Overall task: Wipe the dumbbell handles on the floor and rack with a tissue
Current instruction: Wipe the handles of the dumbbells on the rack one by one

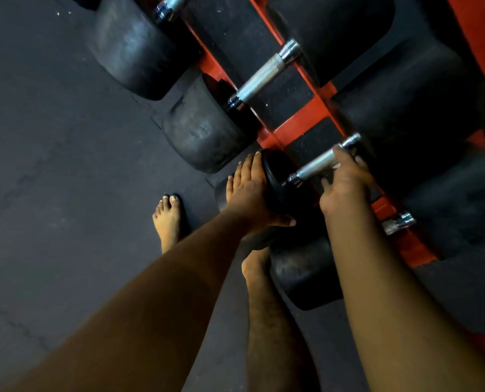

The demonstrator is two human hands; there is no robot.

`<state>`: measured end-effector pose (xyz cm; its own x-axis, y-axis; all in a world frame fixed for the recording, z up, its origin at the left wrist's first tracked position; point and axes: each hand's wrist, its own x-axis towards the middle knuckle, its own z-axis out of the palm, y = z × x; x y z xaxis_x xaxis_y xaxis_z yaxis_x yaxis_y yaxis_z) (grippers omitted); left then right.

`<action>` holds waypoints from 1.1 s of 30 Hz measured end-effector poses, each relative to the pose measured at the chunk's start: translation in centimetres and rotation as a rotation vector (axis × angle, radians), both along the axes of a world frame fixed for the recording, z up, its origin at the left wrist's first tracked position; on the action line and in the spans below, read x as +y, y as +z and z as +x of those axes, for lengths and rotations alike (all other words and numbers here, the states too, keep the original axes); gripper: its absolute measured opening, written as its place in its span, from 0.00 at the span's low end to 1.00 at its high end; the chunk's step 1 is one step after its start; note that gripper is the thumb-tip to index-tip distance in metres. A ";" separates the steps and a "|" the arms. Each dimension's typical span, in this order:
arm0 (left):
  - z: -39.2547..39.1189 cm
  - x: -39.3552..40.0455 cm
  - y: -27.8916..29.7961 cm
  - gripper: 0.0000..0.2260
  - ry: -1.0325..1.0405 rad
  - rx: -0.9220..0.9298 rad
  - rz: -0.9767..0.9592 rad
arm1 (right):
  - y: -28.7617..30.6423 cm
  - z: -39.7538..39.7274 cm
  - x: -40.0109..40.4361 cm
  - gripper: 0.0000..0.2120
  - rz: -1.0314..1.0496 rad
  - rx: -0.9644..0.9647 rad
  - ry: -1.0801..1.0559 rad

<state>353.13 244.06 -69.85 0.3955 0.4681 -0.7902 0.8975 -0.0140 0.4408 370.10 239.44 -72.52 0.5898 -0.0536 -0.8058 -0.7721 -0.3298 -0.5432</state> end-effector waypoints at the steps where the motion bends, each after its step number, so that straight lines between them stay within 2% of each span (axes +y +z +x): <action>1: 0.0 0.0 0.0 0.70 -0.004 0.003 0.001 | 0.1 -0.6 -0.5 0.15 -0.016 -0.026 -0.004; 3: -0.1 0.0 -0.1 0.70 -0.007 0.004 0.004 | 0.2 -0.8 -0.5 0.16 0.005 0.006 -0.016; 6: -0.1 -0.1 0.0 0.70 -0.009 -0.002 0.002 | -0.5 0.2 0.7 0.07 0.060 0.118 0.006; 7: -0.1 -0.1 -0.1 0.70 -0.009 -0.002 0.000 | -0.6 0.4 0.8 0.07 0.062 0.117 0.024; 10: -0.1 -0.1 0.0 0.70 0.000 -0.002 0.000 | -0.4 -1.1 0.0 0.16 -0.062 0.041 0.211; 13: -0.1 -0.1 0.0 0.71 0.002 -0.001 0.007 | 0.5 -3.3 -1.6 0.25 -0.081 0.060 0.331; 15: -0.2 -0.2 -0.1 0.70 0.000 -0.002 0.009 | -0.1 -2.1 -1.0 0.21 -0.060 0.115 0.236; 17: -0.2 -0.2 -0.1 0.70 -0.002 -0.005 0.003 | -1.1 0.0 0.0 0.07 0.106 0.150 0.024; 18: -0.2 -0.2 -0.1 0.70 -0.002 -0.006 0.005 | -1.3 0.6 0.5 0.03 0.178 0.139 -0.032; 20: -0.1 -0.1 -0.1 0.70 -0.002 -0.003 0.003 | -1.7 0.0 0.3 0.04 0.218 0.134 0.014; 23: -0.1 -0.2 0.0 0.70 -0.004 0.003 0.006 | -2.0 -1.6 -1.4 0.03 0.231 0.209 0.204; 25: -0.2 -0.2 -0.1 0.70 0.000 0.000 0.002 | -1.8 -1.3 -1.8 0.04 0.243 0.186 0.189; 27: -0.2 -0.3 -0.1 0.70 0.007 -0.001 0.000 | -2.0 -0.7 -2.2 0.10 0.197 0.130 0.156; 28: -0.2 -0.3 -0.1 0.70 0.008 -0.001 -0.004 | -2.1 -0.9 -2.5 0.17 0.099 0.096 0.253; 30: -0.1 -0.2 0.0 0.70 0.004 0.000 -0.002 | -2.3 -2.4 -3.9 0.27 -0.188 0.026 0.623; 33: -0.1 -0.1 0.3 0.69 -0.002 -0.003 0.004 | -2.6 -4.4 -5.9 0.16 -0.292 -0.073 0.955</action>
<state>353.07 243.93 -69.56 0.3989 0.4703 -0.7872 0.8961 -0.0177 0.4435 365.71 233.57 -75.10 0.5361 0.2781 -0.7970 -0.0818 -0.9226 -0.3770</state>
